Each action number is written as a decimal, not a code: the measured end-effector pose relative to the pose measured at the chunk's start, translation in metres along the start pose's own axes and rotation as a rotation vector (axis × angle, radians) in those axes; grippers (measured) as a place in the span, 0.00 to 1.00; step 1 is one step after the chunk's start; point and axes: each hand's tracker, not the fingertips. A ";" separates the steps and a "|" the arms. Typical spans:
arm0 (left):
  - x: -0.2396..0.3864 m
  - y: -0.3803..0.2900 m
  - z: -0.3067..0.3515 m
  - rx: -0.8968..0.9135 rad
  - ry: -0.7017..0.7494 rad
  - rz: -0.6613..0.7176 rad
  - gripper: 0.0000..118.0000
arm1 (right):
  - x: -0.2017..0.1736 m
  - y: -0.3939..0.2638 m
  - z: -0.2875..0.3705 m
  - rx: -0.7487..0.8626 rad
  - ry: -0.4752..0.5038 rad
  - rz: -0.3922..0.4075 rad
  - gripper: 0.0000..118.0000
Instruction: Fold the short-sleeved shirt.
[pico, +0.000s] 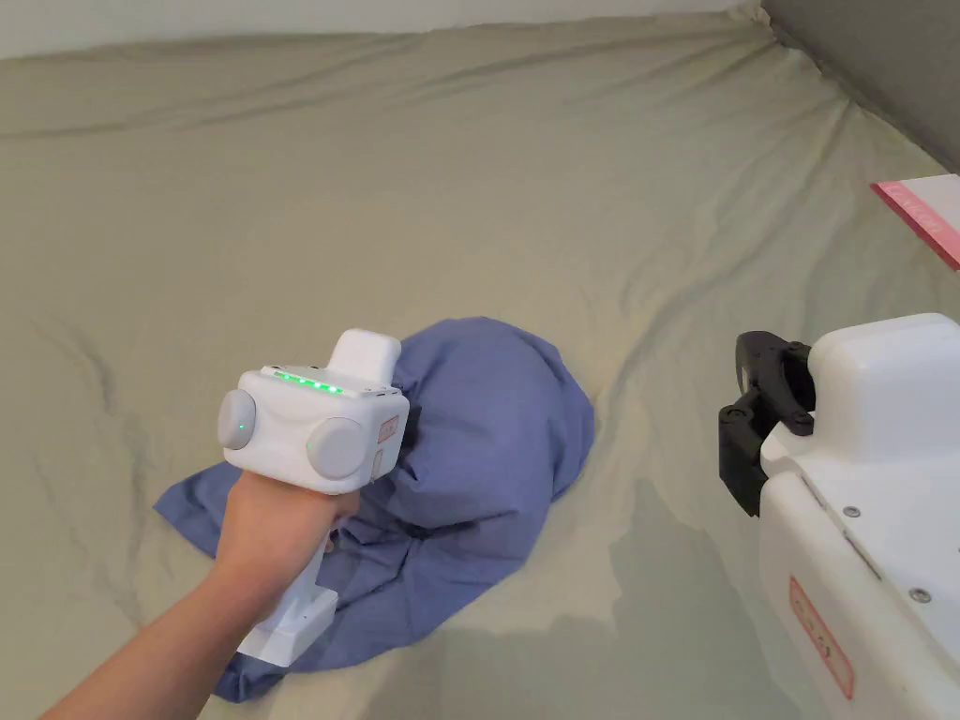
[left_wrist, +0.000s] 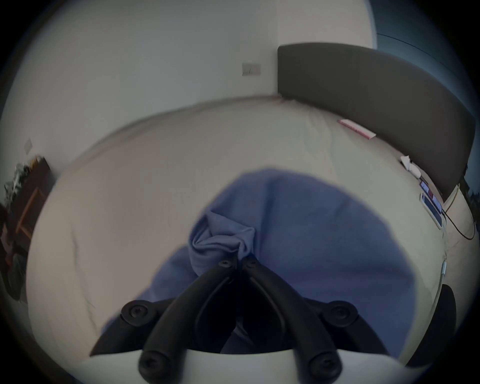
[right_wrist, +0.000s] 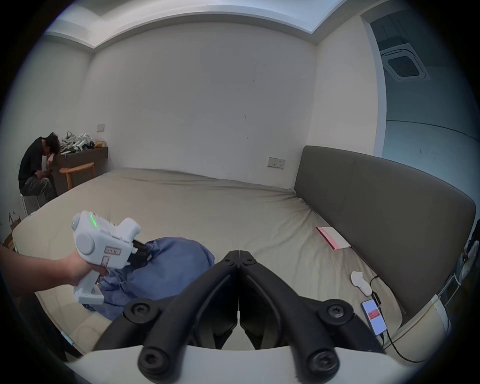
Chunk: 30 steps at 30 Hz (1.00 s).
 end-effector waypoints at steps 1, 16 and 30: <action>-0.004 -0.006 -0.006 -0.022 0.004 0.015 0.03 | -0.001 0.000 -0.002 -0.004 0.001 0.004 0.01; -0.048 -0.003 0.197 0.445 0.070 0.076 0.96 | -0.022 0.042 0.024 0.110 0.062 0.045 0.01; 0.002 -0.056 0.363 0.775 0.391 0.094 0.12 | -0.071 0.072 0.062 0.265 0.158 0.142 0.01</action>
